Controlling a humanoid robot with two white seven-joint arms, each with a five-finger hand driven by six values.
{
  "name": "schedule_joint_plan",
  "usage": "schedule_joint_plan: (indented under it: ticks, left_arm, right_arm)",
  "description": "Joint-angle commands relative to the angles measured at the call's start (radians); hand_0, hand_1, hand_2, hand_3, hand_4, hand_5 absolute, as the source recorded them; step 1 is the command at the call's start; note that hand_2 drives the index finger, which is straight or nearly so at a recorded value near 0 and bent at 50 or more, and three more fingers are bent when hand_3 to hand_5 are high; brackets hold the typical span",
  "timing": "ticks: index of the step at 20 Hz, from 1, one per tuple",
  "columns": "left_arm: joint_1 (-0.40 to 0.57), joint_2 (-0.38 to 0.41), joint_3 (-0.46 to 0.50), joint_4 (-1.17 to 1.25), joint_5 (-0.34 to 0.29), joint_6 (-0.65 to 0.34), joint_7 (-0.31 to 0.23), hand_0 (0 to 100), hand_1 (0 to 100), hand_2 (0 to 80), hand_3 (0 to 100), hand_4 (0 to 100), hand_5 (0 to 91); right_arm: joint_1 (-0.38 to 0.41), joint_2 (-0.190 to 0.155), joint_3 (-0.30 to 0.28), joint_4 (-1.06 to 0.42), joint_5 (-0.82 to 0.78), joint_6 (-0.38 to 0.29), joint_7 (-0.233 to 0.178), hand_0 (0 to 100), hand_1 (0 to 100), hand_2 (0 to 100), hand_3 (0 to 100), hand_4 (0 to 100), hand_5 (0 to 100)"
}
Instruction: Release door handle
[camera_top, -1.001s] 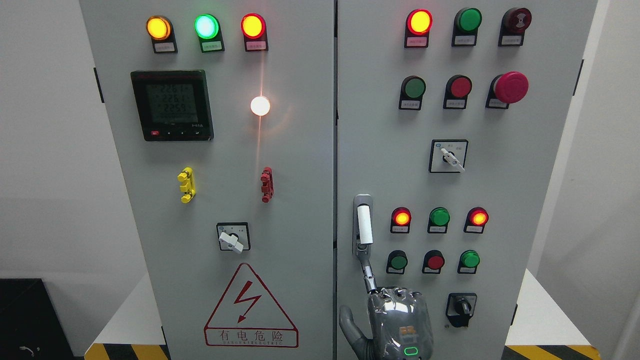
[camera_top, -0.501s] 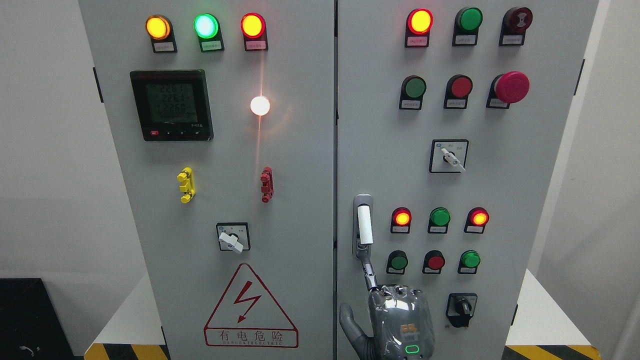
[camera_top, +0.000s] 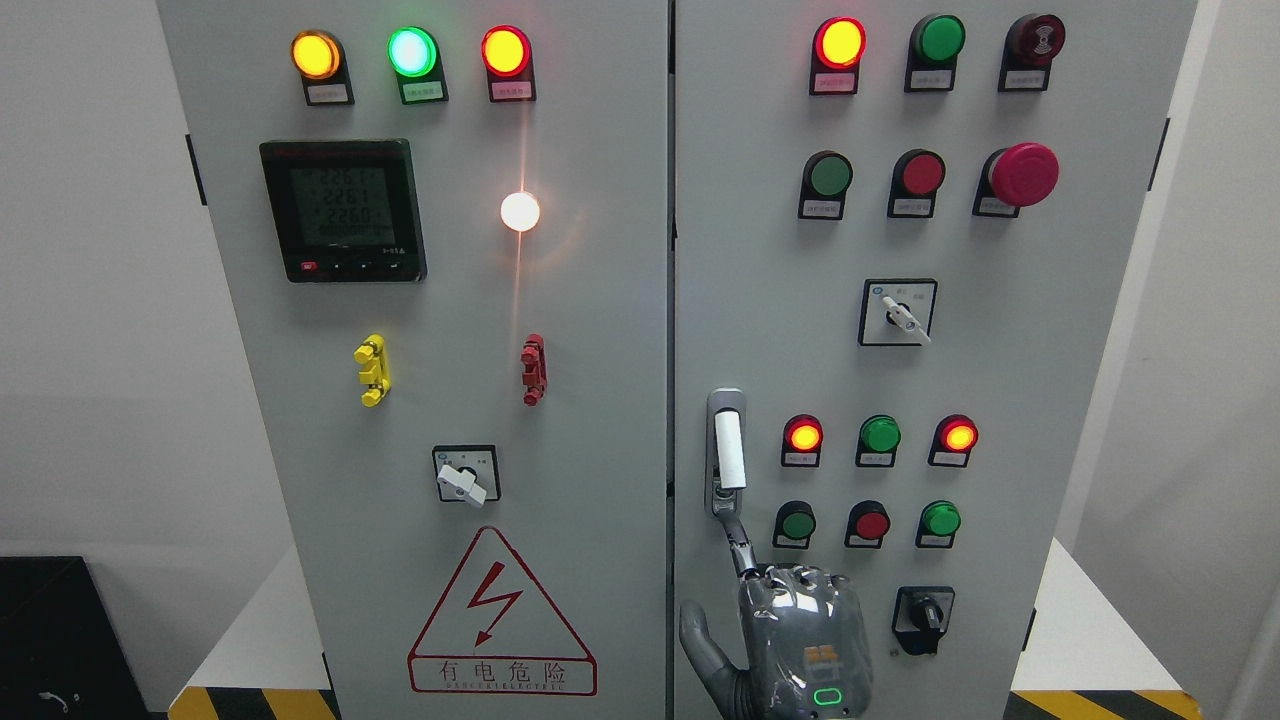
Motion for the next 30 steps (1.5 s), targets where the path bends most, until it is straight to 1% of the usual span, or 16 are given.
schedule_joint_plan:
  ticks: [1, 9, 12, 14, 19, 20, 25, 27, 30]
  left_arm:
    - [0.02, 0.0, 0.001, 0.0, 0.0, 0.0, 0.0, 12, 56, 0.0, 0, 0, 0.0]
    - [0.02, 0.0, -0.001, 0.0, 0.0, 0.0, 0.0, 12, 56, 0.0, 0, 0, 0.0]
    - [0.02, 0.0, -0.001, 0.0, -0.001, 0.0, 0.0, 12, 56, 0.0, 0, 0, 0.0]
    - [0.02, 0.0, -0.001, 0.0, 0.0, 0.0, 0.0, 12, 56, 0.0, 0, 0, 0.0]
    - [0.02, 0.0, -0.001, 0.0, 0.0, 0.0, 0.0, 12, 56, 0.0, 0, 0, 0.0]
    - [0.02, 0.0, -0.001, 0.0, 0.0, 0.0, 0.0, 12, 56, 0.0, 0, 0, 0.0]
    - [0.02, 0.0, 0.001, 0.0, 0.0, 0.0, 0.0, 12, 56, 0.0, 0, 0, 0.0]
    - [0.02, 0.0, 0.001, 0.0, 0.0, 0.0, 0.0, 12, 56, 0.0, 0, 0, 0.0]
    - [0.02, 0.0, 0.001, 0.0, 0.0, 0.0, 0.0, 12, 56, 0.0, 0, 0, 0.0]
  right_arm:
    - [0.001, 0.0, 0.001, -0.028, 0.0, -0.003, -0.002, 50, 29, 23, 100, 100, 100]
    - [0.006, 0.0, 0.001, -0.056, -0.002, -0.006, 0.0, 50, 30, 25, 100, 100, 100]
    - [0.007, 0.0, 0.001, -0.067, -0.003, -0.006, 0.0, 50, 30, 27, 100, 100, 100]
    - [0.01, 0.0, 0.001, -0.079, -0.003, -0.006, 0.0, 51, 30, 29, 100, 100, 100]
    - [0.059, 0.0, 0.001, -0.128, -0.005, -0.011, 0.005, 54, 32, 34, 100, 100, 100]
    - [0.065, 0.0, 0.001, -0.137, -0.006, -0.012, 0.011, 54, 32, 35, 100, 100, 100]
    - [0.099, -0.002, 0.001, -0.183, -0.006, -0.017, 0.012, 55, 32, 38, 100, 98, 100]
    - [0.125, -0.002, 0.001, -0.203, -0.006, -0.037, 0.012, 54, 32, 40, 100, 98, 100]
    - [0.179, -0.002, -0.001, -0.231, -0.006, -0.089, 0.005, 53, 31, 42, 99, 98, 100]
